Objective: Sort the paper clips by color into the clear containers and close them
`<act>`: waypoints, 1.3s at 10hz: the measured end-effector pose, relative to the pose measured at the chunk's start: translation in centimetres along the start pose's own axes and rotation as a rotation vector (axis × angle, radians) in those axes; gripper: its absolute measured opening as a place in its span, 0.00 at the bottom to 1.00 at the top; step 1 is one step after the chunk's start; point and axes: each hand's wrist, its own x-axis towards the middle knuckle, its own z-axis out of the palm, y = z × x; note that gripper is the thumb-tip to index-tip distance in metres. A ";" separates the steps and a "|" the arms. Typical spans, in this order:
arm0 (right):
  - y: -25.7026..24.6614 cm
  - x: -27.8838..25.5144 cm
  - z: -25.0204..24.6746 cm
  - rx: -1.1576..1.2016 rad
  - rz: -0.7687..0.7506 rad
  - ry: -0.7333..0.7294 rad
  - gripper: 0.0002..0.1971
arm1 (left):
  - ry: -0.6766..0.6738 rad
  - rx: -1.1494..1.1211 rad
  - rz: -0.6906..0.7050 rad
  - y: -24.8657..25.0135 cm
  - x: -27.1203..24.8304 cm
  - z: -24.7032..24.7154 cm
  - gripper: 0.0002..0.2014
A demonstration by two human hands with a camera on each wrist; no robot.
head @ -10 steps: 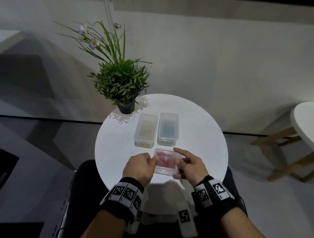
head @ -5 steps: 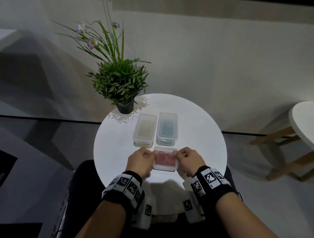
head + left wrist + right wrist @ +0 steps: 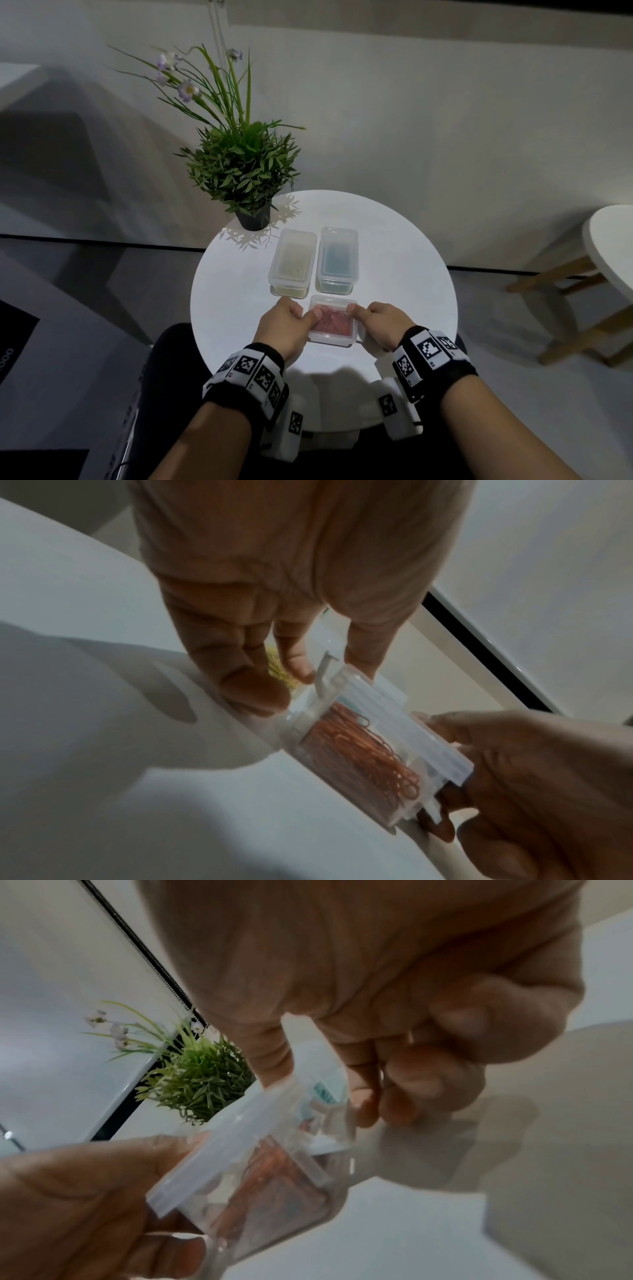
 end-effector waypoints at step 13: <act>-0.4 0.3 -6.2 -0.333 -0.156 0.357 0.39 | 0.164 0.422 0.238 2.5 2.5 -5.4 0.26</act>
